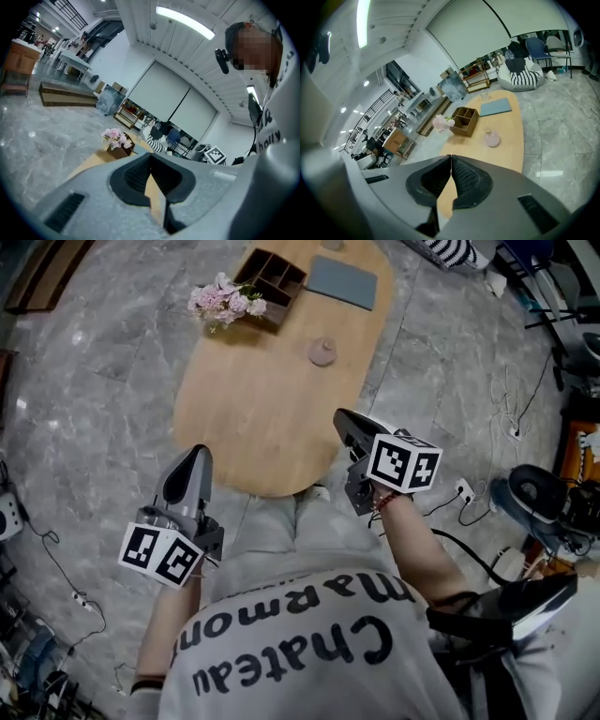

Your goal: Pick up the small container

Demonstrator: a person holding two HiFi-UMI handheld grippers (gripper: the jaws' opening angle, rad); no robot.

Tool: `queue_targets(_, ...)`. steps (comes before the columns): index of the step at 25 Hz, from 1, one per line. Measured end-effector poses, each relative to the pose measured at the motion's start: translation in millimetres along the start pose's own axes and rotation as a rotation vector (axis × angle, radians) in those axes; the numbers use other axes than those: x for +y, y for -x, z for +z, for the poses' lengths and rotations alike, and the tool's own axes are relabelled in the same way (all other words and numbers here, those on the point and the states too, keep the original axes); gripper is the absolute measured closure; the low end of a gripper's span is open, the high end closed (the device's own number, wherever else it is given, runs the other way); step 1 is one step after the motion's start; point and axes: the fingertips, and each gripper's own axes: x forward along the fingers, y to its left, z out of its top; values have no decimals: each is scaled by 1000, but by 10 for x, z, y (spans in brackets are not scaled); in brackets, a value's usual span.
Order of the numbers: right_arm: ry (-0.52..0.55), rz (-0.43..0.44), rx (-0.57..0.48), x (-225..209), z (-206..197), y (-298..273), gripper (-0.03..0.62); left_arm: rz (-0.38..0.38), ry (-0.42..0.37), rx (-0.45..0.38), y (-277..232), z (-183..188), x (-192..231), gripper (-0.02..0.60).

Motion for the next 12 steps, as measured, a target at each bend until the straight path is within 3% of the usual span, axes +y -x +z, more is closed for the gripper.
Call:
queue_targets(8, 35, -20, 96, -443, -86, -394, 582, 39, 60, 79, -413, -496, 140, 568)
queue_targets(12, 54, 11, 170, -708, -139, -692, 582, 79, 30, 129, -646, -770, 174, 568)
